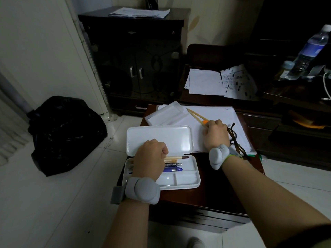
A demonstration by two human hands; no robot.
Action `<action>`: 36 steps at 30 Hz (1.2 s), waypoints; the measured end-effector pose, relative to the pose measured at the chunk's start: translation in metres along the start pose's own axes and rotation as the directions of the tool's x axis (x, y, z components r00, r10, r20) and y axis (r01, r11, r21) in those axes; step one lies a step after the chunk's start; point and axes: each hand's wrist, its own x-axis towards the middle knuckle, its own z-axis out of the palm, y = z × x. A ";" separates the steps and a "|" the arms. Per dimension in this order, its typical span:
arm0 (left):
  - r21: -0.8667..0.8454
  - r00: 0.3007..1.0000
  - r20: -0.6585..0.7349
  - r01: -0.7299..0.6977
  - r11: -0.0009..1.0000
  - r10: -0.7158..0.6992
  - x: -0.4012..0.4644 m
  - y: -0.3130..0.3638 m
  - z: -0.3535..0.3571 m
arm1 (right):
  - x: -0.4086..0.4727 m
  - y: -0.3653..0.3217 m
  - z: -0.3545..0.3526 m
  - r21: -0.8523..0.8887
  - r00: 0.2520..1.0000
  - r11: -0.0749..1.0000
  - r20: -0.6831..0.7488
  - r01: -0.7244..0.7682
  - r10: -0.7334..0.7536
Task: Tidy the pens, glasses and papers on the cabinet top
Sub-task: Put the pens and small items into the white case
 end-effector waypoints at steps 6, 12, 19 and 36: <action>-0.003 1.000 -0.022 -0.017 1.000 0.017 0.001 0.000 -0.002 | -0.007 -0.008 0.009 -0.031 0.996 0.996 -0.014 -0.087 0.086; -0.027 0.998 -0.058 -0.038 0.999 0.037 0.001 0.001 -0.003 | -0.016 -0.012 0.008 -0.142 0.996 0.986 -0.027 -0.086 0.083; -0.028 0.995 -0.081 -0.057 0.998 0.055 0.002 0.003 -0.003 | -0.015 -0.011 -0.005 -0.096 0.994 0.991 -0.061 -0.096 0.090; -0.104 0.978 -0.169 -0.144 0.984 0.125 0.001 0.019 -0.001 | -0.056 -0.007 -0.048 0.360 0.989 0.933 -0.145 0.019 0.036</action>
